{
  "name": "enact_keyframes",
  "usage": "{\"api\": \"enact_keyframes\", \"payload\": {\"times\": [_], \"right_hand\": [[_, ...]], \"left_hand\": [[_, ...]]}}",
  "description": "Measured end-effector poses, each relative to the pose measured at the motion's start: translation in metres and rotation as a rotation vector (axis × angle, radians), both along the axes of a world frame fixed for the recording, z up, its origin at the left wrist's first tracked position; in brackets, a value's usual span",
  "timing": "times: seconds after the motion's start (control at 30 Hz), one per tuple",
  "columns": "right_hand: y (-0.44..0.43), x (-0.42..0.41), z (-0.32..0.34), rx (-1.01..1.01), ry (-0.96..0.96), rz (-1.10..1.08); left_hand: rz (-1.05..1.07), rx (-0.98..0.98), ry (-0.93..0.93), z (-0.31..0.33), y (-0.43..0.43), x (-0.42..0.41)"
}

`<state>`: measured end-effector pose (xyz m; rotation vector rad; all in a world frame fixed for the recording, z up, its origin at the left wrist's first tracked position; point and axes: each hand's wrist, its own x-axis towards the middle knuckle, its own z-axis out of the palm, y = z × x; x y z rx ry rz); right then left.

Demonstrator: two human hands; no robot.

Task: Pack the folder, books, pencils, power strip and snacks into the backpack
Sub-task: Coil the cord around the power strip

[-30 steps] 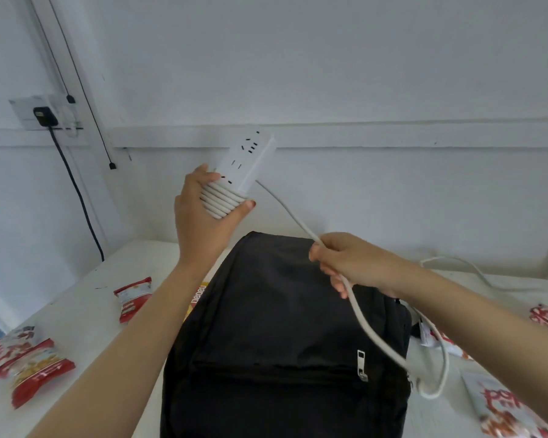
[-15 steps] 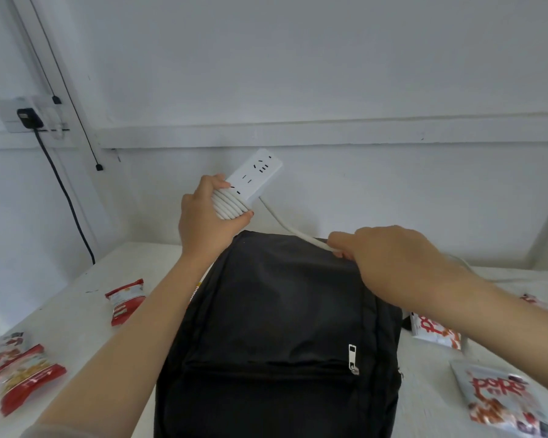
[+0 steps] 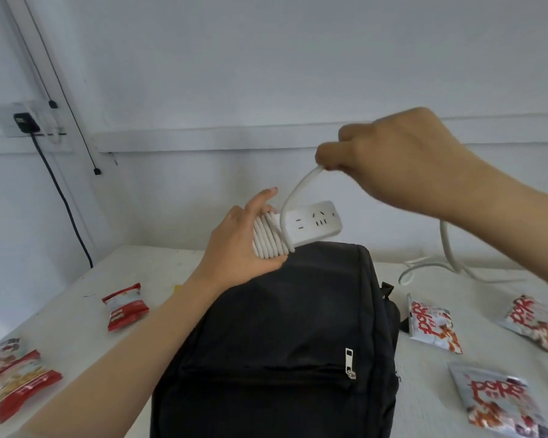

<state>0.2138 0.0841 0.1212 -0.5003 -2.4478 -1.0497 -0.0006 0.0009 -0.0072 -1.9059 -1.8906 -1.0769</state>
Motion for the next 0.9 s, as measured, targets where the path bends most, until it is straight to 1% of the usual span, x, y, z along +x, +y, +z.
{"api": "enact_keyframes", "payload": {"times": [0.07, 0.13, 0.2, 0.33, 0.43, 0.5, 0.6, 0.67, 0.77, 0.8, 0.9], "right_hand": [[0.016, -0.006, 0.005, -0.035, 0.079, 0.032], [0.032, -0.011, 0.005, -0.075, 0.155, 0.043], [0.044, -0.015, 0.0, -0.163, 0.197, 0.029], [0.059, -0.023, -0.015, -0.406, 0.205, -0.002], [0.066, -0.029, -0.026, -0.638, 0.177, -0.021], [0.068, -0.032, -0.034, -0.781, 0.175, 0.0], [0.063, -0.032, -0.049, -0.825, 0.132, -0.013], [0.052, -0.034, -0.062, -0.9, 0.149, -0.034], [0.031, -0.04, -0.083, -1.088, 0.171, 0.139], [0.024, -0.042, -0.087, -1.152, 0.186, 0.167], [0.008, -0.042, -0.1, -1.237, 0.2, 0.141]], "left_hand": [[-0.048, 0.012, 0.073, -0.002, -0.006, 0.004], [-0.094, 0.073, 0.148, -0.002, -0.012, 0.008], [-0.115, 0.139, 0.209, 0.0, -0.016, 0.01], [-0.108, 0.24, 0.267, 0.006, -0.022, 0.01], [-0.101, 0.267, 0.274, 0.009, -0.025, 0.011], [-0.104, 0.27, 0.257, 0.007, -0.025, 0.015], [-0.105, 0.278, 0.146, 0.004, -0.025, 0.021], [-0.09, 0.294, 0.089, 0.003, -0.024, 0.024], [-0.06, 0.317, 0.048, 0.002, -0.021, 0.027], [-0.052, 0.331, 0.034, 0.001, -0.019, 0.027], [-0.021, 0.339, -0.005, -0.005, -0.016, 0.026]]}}
